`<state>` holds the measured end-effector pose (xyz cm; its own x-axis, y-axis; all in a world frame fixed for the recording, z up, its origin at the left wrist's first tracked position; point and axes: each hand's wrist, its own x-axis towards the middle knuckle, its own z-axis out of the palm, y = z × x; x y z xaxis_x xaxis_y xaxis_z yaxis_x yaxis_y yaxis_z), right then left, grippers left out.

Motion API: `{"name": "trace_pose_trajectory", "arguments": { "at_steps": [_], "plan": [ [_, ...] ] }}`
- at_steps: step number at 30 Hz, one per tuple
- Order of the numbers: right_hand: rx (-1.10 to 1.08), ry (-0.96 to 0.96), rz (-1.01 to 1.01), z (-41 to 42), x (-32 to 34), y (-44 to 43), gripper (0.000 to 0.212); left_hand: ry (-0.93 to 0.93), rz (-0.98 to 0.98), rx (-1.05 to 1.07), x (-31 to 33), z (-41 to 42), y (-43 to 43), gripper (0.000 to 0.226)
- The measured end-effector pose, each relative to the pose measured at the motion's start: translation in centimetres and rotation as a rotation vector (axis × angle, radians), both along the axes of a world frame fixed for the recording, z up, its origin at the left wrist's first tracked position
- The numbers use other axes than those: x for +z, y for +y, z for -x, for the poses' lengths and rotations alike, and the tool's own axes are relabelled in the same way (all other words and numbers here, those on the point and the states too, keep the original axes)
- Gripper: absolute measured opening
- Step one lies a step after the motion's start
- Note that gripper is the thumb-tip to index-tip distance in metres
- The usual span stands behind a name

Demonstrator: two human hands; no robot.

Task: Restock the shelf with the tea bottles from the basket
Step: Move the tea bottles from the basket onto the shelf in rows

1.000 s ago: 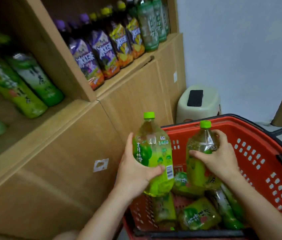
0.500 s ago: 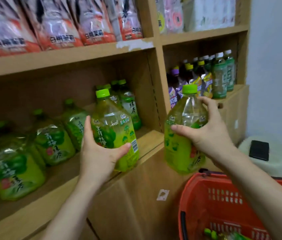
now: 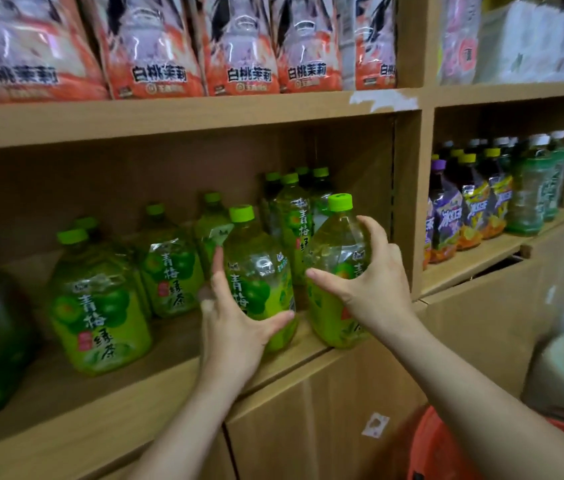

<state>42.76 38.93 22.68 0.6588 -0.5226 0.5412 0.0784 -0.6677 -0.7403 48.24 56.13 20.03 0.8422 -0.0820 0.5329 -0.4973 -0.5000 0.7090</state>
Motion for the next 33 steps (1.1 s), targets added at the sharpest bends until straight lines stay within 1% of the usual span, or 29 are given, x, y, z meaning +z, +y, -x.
{"name": "trace_pose_trajectory", "arguments": {
  "at_steps": [2, 4, 5, 6, 7, 8, 9, 10, 11, 12, 14, 16, 17, 19, 21, 23, 26, 28, 31, 33],
  "plan": [
    [0.016, 0.097, 0.025, -0.7, 0.3, 0.2, 0.105, -0.017, -0.027, -0.026, -0.1, -0.1, 0.5, 0.127],
    [0.005, 0.262, 0.081, -1.1, 0.9, 0.3, 0.106, 0.003, -0.006, -0.076, 0.0, 0.0, 1.5, 0.12],
    [-0.038, 0.332, 0.127, -1.0, 1.2, 0.4, 0.107, 0.016, 0.013, -0.086, 0.3, 0.0, 2.2, 0.114],
    [-0.114, 0.347, 0.19, -0.8, 1.5, 0.7, 0.107, 0.011, 0.035, -0.079, 0.8, -0.1, 3.1, 0.107],
    [-0.2, 0.286, 0.268, -0.3, 1.7, 1.2, 0.105, -0.025, 0.066, -0.053, 1.4, -0.2, 4.2, 0.099],
    [-0.245, 0.153, 0.346, 0.2, 1.7, 2.0, 0.099, -0.093, 0.101, -0.007, 2.2, -0.5, 5.5, 0.091],
    [-0.23, 0.004, 0.41, 0.6, 1.7, 3.1, 0.09, -0.176, 0.133, 0.059, 3.0, -0.8, 7.0, 0.083],
    [-0.171, -0.101, 0.457, 0.9, 1.8, 4.6, 0.082, -0.255, 0.149, 0.137, 3.8, -1.3, 8.5, 0.077],
    [-0.098, -0.114, 0.498, 0.9, 1.7, 6.0, 0.078, -0.309, 0.15, 0.216, 4.5, -1.8, 10.0, 0.073],
    [-0.041, -0.056, 0.531, 0.7, 1.4, 7.4, 0.078, -0.342, 0.148, 0.282, 4.8, -2.5, 11.4, 0.071],
    [0.003, 0.117, 0.572, -0.4, 0.7, 9.4, 0.085, -0.378, 0.108, 0.364, 4.8, -4.2, 13.9, 0.071],
    [0.002, 0.235, 0.565, -1.7, 0.5, 10.6, 0.088, -0.308, 0.061, 0.38, 4.0, -6.2, 15.8, 0.078],
    [0.007, 0.272, 0.557, -2.2, 0.6, 10.9, 0.088, -0.213, 0.073, 0.346, 3.6, -6.9, 16.4, 0.085],
    [0.042, 0.288, 0.532, -3.2, 0.8, 11.3, 0.089, -0.041, 0.179, 0.188, 2.9, -7.9, 17.3, 0.099],
    [0.087, 0.284, 0.52, -4.3, 0.8, 11.7, 0.091, 0.036, 0.204, 0.111, 2.3, -8.2, 17.6, 0.103],
    [0.126, 0.298, 0.518, -5.5, 0.7, 12.3, 0.095, 0.041, 0.188, 0.088, 1.9, -8.2, 18.0, 0.104],
    [0.169, 0.269, 0.542, -7.2, 0.6, 13.4, 0.1, 0.024, 0.243, 0.019, 1.3, -8.1, 18.5, 0.103],
    [0.233, 0.216, 0.547, -8.3, 0.3, 14.2, 0.097, 0.035, 0.279, -0.043, 1.1, -7.8, 18.9, 0.102],
    [0.364, 0.167, 0.489, -9.5, 0.0, 15.0, 0.087, 0.057, 0.32, -0.137, 0.8, -7.7, 19.4, 0.098],
    [0.419, 0.175, 0.453, -9.9, -0.3, 15.2, 0.091, 0.055, 0.353, -0.187, 0.8, -7.6, 19.6, 0.096]
  ]
}}
